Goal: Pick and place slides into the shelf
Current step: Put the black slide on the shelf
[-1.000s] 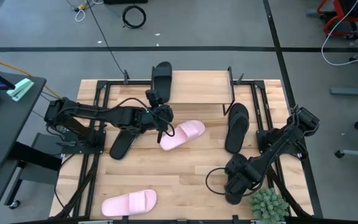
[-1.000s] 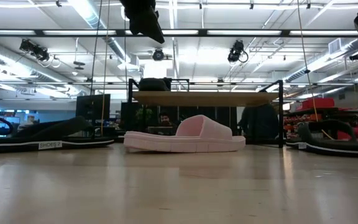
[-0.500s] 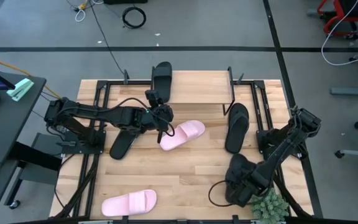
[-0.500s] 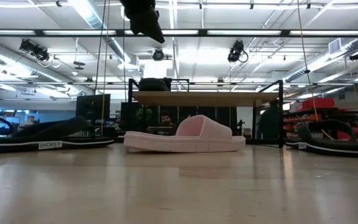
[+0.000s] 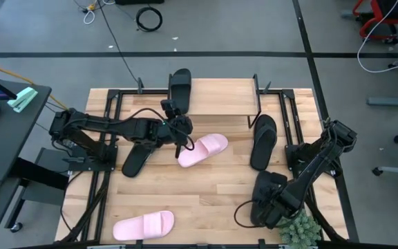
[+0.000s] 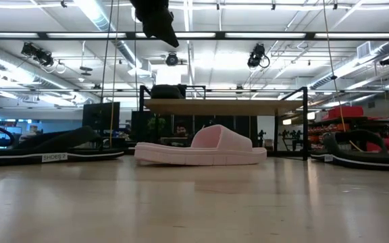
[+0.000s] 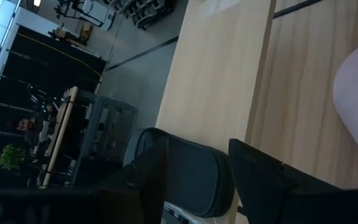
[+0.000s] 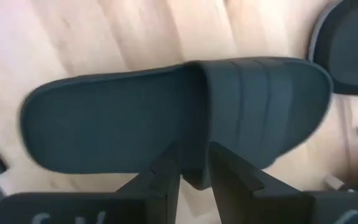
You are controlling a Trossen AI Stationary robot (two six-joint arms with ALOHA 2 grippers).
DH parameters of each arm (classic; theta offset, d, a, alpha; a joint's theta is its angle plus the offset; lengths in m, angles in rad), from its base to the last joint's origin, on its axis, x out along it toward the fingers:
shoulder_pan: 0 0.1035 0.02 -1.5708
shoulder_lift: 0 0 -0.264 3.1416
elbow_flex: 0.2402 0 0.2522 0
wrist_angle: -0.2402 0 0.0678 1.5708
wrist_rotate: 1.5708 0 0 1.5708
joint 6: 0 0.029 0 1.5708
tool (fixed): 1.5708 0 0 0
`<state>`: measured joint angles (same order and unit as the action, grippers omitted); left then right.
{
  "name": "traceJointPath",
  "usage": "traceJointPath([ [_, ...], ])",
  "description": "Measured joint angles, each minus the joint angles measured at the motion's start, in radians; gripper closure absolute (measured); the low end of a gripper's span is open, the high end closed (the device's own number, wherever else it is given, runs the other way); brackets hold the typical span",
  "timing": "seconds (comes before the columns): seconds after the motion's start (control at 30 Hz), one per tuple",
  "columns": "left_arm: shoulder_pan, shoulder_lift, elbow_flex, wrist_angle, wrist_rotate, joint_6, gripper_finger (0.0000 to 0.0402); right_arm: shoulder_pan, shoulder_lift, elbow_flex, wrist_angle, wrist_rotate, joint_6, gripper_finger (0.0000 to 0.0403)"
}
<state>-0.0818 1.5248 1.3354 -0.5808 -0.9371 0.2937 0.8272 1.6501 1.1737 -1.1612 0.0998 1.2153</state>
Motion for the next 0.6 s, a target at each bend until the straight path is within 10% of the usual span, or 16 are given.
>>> traceJointPath([
  [0.6,0.049,0.0,0.0,-0.001,0.0,-0.022,0.0225,0.0,0.09,-0.002,-0.029,0.018,-0.038,0.0256],
])
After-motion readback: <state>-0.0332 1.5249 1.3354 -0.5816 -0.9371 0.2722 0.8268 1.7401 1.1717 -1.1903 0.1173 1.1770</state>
